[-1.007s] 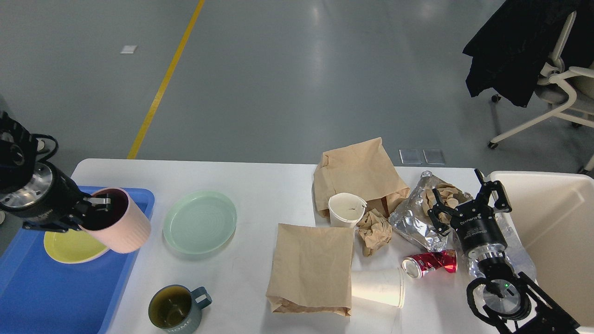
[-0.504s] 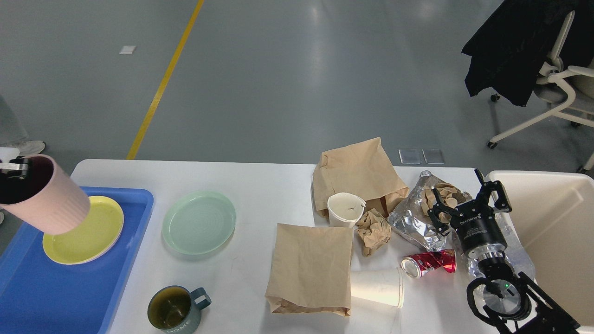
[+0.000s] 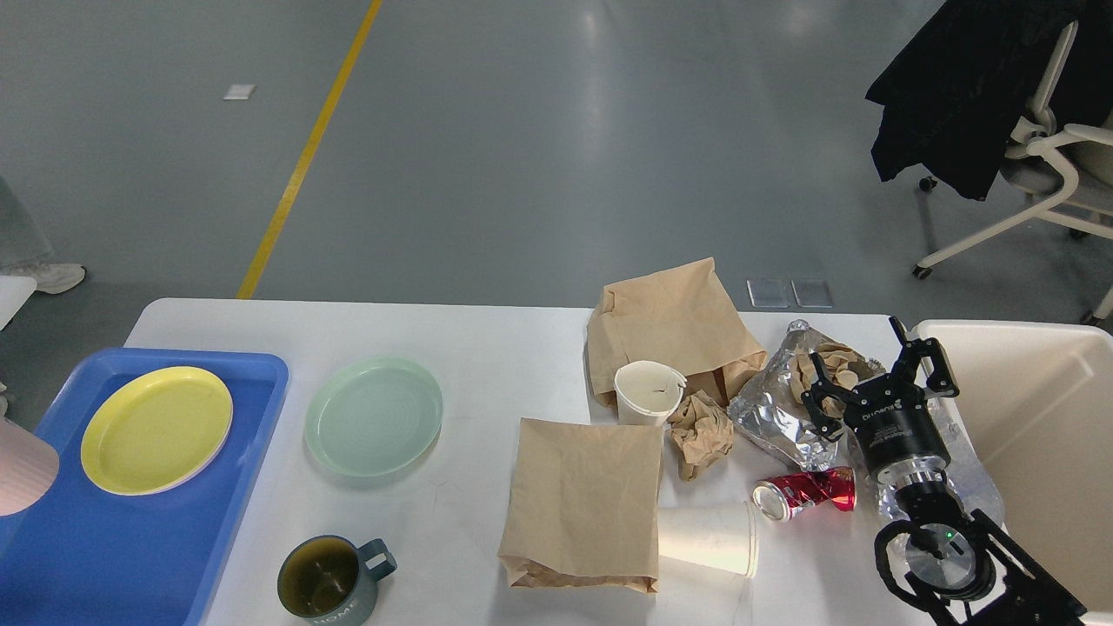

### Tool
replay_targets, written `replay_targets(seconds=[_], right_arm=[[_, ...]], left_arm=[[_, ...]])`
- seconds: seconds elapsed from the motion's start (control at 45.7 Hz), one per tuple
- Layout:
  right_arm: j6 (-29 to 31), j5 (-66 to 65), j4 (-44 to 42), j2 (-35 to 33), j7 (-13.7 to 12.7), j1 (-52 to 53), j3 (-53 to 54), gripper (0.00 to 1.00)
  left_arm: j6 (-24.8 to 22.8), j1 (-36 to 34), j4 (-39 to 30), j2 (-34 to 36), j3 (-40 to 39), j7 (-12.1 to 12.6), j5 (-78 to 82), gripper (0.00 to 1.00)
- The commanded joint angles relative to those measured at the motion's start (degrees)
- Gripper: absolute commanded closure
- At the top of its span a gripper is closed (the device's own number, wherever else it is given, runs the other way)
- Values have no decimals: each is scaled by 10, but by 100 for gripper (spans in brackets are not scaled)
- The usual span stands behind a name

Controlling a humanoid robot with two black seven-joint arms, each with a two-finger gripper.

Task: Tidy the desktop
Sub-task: 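Grasp the pink cup with the left gripper and lift it onto the tray, then release the pink cup on the tray corner and withdraw the left gripper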

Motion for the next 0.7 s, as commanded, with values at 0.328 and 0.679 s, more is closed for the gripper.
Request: replay_targets(seconds=[0.328, 0.679], right_arm=[[0, -2, 0, 0, 0, 0, 0, 0], [0, 0, 0, 0, 0, 0, 0, 0]], left_arm=[[37, 226, 165, -109, -100, -39, 16, 98], [52, 259, 221, -111, -109, -40, 23, 97]])
